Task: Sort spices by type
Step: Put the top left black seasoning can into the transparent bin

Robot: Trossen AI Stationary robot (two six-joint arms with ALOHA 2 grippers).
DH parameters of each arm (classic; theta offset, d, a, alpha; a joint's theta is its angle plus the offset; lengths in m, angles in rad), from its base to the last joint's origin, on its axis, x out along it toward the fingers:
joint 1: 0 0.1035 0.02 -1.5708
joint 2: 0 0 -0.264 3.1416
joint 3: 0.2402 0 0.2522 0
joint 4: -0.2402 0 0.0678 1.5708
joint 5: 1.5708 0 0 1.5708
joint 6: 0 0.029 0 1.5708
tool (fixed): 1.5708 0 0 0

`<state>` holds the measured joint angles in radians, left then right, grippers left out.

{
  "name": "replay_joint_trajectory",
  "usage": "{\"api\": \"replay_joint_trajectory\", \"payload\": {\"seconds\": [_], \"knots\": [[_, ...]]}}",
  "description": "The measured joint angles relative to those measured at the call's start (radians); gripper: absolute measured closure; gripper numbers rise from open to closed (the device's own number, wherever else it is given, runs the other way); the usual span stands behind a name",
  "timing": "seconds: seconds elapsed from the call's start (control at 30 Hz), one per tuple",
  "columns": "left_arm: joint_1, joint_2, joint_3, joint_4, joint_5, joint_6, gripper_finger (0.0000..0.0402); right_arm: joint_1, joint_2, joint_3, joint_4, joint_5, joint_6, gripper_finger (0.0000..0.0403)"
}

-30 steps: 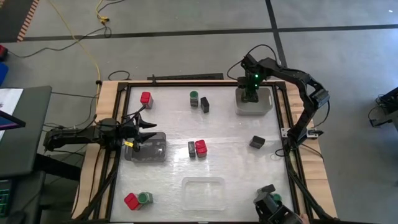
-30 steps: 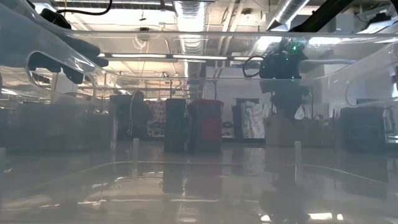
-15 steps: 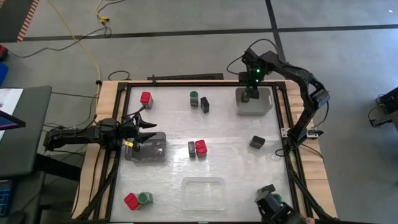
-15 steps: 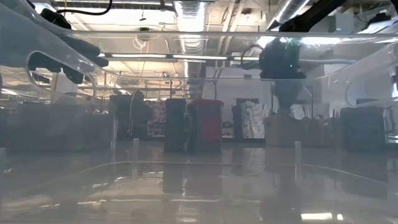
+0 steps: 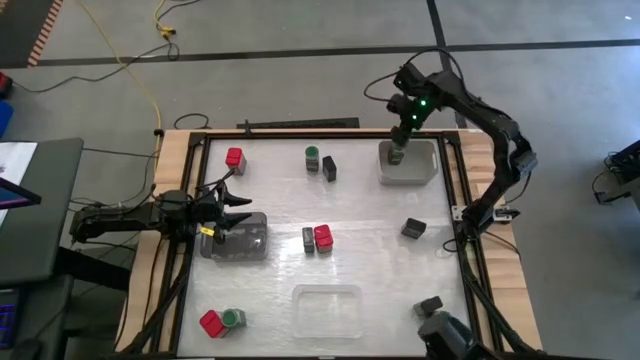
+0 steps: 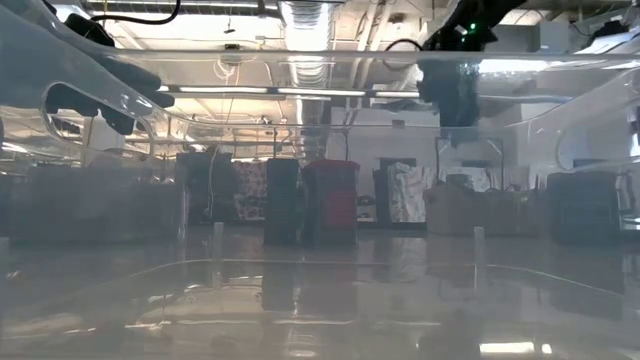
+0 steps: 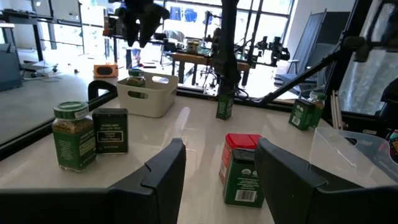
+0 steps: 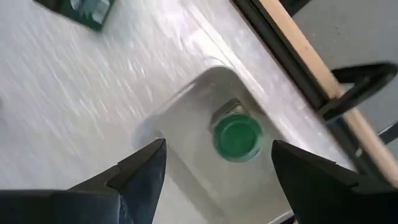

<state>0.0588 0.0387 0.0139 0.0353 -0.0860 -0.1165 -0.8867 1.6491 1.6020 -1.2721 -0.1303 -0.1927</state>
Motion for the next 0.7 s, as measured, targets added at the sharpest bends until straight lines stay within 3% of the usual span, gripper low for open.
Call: {"api": "replay_joint_trajectory", "payload": {"seconds": [0.33, 0.7], "knots": [[0.000, 0.000, 0.000, 0.000, 0.000, 0.000, 0.0219, 0.171, -0.078, 0.000, -0.007, 0.000, 0.381, 0.0085], [0.000, 0.000, 0.000, 0.000, 0.000, 0.000, 0.0219, 0.367, -0.078, 0.000, 0.001, 0.004, 0.513, 0.0085]]}}
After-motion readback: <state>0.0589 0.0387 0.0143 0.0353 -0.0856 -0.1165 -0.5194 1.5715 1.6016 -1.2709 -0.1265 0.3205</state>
